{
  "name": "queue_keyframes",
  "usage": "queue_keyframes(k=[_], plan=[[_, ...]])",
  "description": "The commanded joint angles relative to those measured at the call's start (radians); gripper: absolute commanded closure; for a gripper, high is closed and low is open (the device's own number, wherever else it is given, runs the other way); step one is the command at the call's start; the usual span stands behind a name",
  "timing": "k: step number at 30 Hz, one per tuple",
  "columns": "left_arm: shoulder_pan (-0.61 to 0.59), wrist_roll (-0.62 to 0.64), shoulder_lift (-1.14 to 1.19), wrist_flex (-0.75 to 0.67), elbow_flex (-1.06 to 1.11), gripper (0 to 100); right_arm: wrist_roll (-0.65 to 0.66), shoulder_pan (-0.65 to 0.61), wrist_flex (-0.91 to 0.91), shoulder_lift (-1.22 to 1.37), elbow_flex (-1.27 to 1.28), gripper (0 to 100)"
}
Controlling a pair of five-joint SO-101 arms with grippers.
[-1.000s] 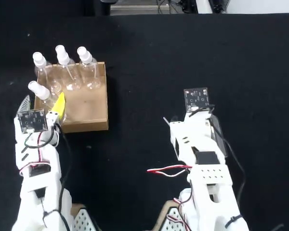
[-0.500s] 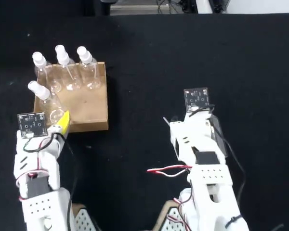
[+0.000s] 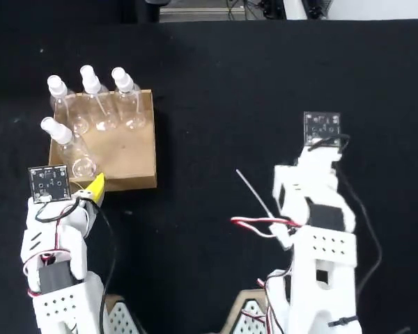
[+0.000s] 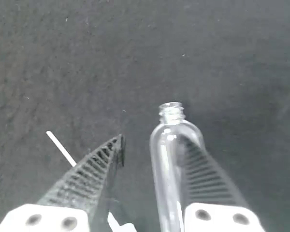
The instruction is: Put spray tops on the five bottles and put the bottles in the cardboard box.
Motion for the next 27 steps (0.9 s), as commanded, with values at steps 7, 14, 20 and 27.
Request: queue_keyframes(k=[7,14,20,27], plan=[[0.108,-0.002,-0.014,0.170,0.018,68,0.133,0.091,0.199,0.450,-0.398,76.9],[0.116,0.000,-0.008,0.170,0.018,68,0.163,0.149,0.244,0.743,-0.539,76.9],[0.116,0.000,-0.008,0.172,0.018,68,0.267,0.141,0.241,0.828,-0.536,76.9],[0.116,0.000,-0.008,0.172,0.018,68,0.324,0.143,0.247,0.911,-0.536,77.3]])
